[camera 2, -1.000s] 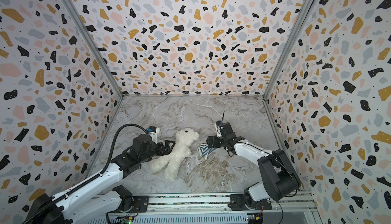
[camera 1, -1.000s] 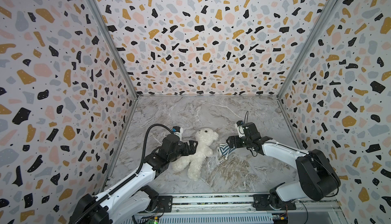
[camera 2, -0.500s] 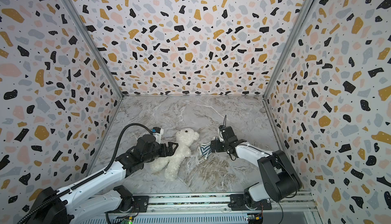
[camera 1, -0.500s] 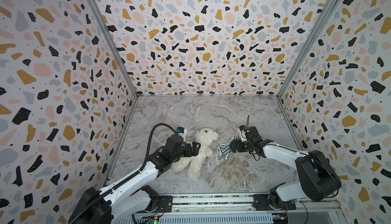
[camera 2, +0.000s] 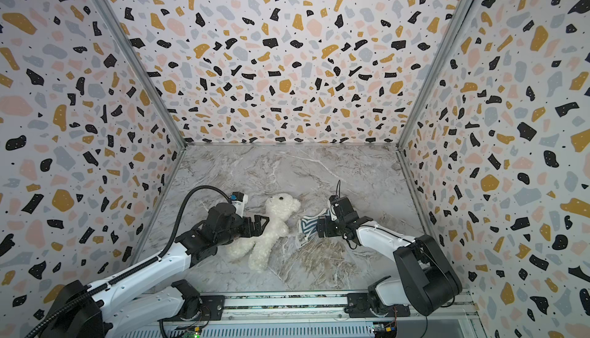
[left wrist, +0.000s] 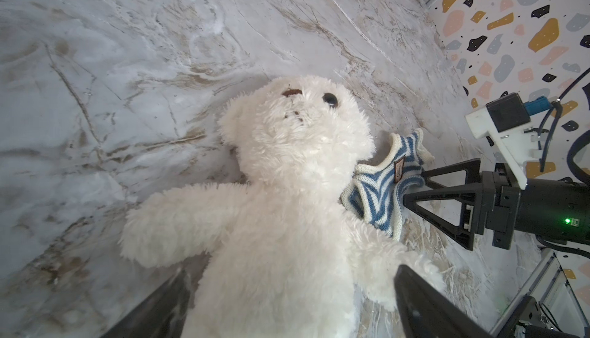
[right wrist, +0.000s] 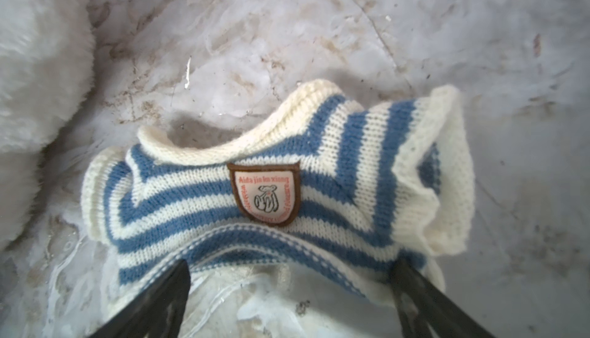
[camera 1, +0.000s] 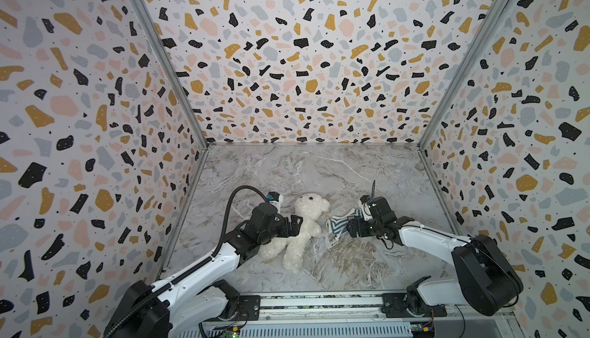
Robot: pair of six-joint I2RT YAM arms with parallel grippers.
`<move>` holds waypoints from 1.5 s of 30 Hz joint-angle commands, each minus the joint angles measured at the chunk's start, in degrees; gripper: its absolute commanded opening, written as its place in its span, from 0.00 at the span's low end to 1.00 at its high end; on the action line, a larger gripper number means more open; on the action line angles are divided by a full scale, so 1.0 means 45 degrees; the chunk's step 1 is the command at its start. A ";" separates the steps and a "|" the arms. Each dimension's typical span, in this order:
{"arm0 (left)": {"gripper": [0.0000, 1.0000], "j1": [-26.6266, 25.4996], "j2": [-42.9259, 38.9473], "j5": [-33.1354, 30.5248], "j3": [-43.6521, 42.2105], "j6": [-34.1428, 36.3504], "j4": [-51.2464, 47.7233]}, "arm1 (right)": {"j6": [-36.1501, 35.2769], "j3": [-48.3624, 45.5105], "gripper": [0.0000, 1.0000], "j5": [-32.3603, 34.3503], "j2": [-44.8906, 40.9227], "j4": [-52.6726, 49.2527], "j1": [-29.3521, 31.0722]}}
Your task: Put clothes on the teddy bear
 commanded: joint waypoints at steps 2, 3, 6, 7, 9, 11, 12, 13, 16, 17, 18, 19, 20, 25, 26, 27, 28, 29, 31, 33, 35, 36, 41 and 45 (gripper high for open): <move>1.00 -0.0054 -0.0138 0.0142 -0.0070 0.0361 0.0121 | 0.0689 -0.0093 0.98 -0.0232 -0.0620 -0.0561 0.0503; 1.00 -0.0061 -0.0120 0.0180 -0.0070 0.0383 0.0104 | 0.0805 -0.0106 0.98 -0.0229 -0.0703 -0.0567 0.0636; 1.00 -0.0070 -0.0050 0.0279 -0.0070 0.0383 0.0073 | 0.1258 -0.0253 0.97 -0.0552 -0.0976 -0.0355 0.1025; 1.00 -0.0065 -0.0026 0.0266 -0.0075 0.0382 0.0064 | 0.1387 -0.0343 0.97 -0.0702 -0.1084 -0.0231 0.1098; 1.00 -0.0056 0.0036 0.0299 -0.0004 0.0381 0.0044 | 0.1569 -0.0432 0.97 -0.0802 -0.1286 -0.0162 0.1201; 1.00 -0.0072 0.0140 0.0338 0.0075 0.0383 0.0039 | 0.1649 -0.0428 0.97 -0.0673 -0.1648 -0.0288 0.1241; 1.00 -0.0075 0.0174 0.0345 0.0114 0.0382 0.0028 | 0.1619 -0.0400 0.97 -0.0562 -0.1803 -0.0376 0.1240; 1.00 -0.0076 0.0240 0.0378 0.0142 0.0383 0.0024 | 0.1535 -0.0325 0.97 -0.0392 -0.1972 -0.0479 0.1239; 1.00 -0.0093 0.0462 0.0412 0.0184 0.0364 0.0154 | 0.1148 -0.0082 0.97 0.0164 -0.2021 -0.0578 0.1122; 1.00 -0.0113 0.0557 0.0437 0.0201 0.0335 0.0199 | 0.1009 0.0004 0.97 0.0160 -0.1874 -0.0518 0.0930; 1.00 -0.0164 0.0651 0.0425 0.0249 0.0303 0.0219 | 0.0891 0.0082 0.97 0.0016 -0.1741 -0.0462 0.0727; 1.00 -0.0186 0.0746 0.0409 0.0326 0.0286 0.0188 | 0.0729 0.0195 0.97 -0.0210 -0.1576 -0.0305 0.0465; 1.00 -0.0242 0.0842 0.0347 0.0410 0.0267 0.0116 | 0.0606 0.0266 0.97 -0.0250 -0.1483 -0.0196 0.0348; 1.00 -0.0425 0.1022 -0.0220 0.0777 0.0280 -0.0512 | -0.0241 0.1162 0.97 0.0065 -0.0932 -0.0250 0.0124; 1.00 -0.0426 0.1094 -0.0263 0.0842 0.0266 -0.0611 | -0.0421 0.1321 0.97 0.0127 -0.0848 -0.0301 0.0071; 1.00 -0.0443 0.1200 -0.0285 0.0929 0.0288 -0.0744 | -0.0601 0.1434 0.97 0.0176 -0.0825 -0.0306 0.0042; 1.00 -0.0445 0.1378 -0.0295 0.1080 0.0339 -0.0962 | -0.0729 0.1527 0.97 0.0232 -0.0825 -0.0311 0.0019; 1.00 -0.0530 0.1551 -0.0346 0.1224 0.0415 -0.1175 | -0.0854 0.1590 0.97 0.0239 -0.0832 -0.0276 -0.0049; 1.00 -0.0683 0.1748 -0.0457 0.1440 0.0500 -0.1481 | -0.1059 0.1688 0.97 0.0238 -0.0892 -0.0273 -0.0180; 1.00 -0.0774 0.1854 -0.0582 0.1527 0.0499 -0.1700 | -0.1247 0.1786 0.97 0.0194 -0.0922 -0.0333 -0.0300; 1.00 -0.0815 0.1936 -0.0693 0.1532 0.0472 -0.1826 | -0.1406 0.1874 0.97 0.0144 -0.0932 -0.0359 -0.0348; 1.00 -0.0826 0.1998 -0.0714 0.1531 0.0464 -0.1849 | -0.1480 0.1912 0.97 0.0152 -0.0931 -0.0342 -0.0370; 1.00 -0.0966 0.2817 -0.0708 0.1681 0.0537 -0.1794 | -0.1704 0.2033 0.97 0.0028 -0.0788 -0.0315 -0.0373; 1.00 -0.1145 0.3569 -0.0768 0.1731 0.0704 -0.1715 | -0.1912 0.2131 0.97 -0.0110 -0.0678 -0.0359 -0.0362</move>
